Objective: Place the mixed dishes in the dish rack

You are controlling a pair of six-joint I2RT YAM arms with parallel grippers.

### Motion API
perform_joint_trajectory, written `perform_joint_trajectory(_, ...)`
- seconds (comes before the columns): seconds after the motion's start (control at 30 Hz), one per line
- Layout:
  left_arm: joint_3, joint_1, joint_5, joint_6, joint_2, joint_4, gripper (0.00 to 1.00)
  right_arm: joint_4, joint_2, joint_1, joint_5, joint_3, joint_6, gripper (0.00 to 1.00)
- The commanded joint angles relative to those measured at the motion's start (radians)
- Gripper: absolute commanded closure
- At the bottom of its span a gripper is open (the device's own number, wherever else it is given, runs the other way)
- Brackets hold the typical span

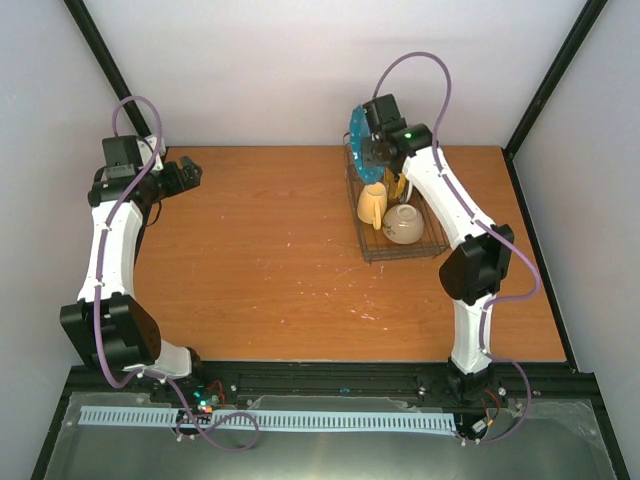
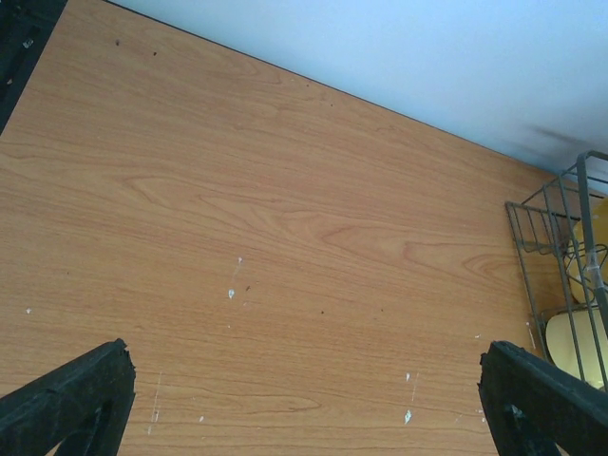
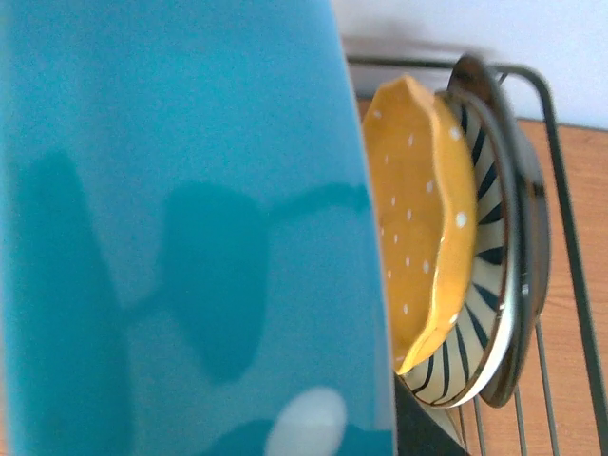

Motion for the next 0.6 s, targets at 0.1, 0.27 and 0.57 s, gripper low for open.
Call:
perform_joint_trajectory(0.1,-0.001,0.0,-0.031,0.018,-0.022,0.014,0.0,0.18,0.019,-0.024,0.103,-0.017,-0.044,0.97)
perform_joint_trajectory(0.27,-0.004,0.0,-0.032,0.015,-0.023,0.027,0.0,0.188,0.067,-0.026,0.122,0.063,-0.047,0.97)
perform_joint_trajectory(0.57,0.01,0.0,-0.037,0.021,0.004,0.033,0.0,0.195,0.121,-0.049,0.14,0.059,-0.067,0.97)
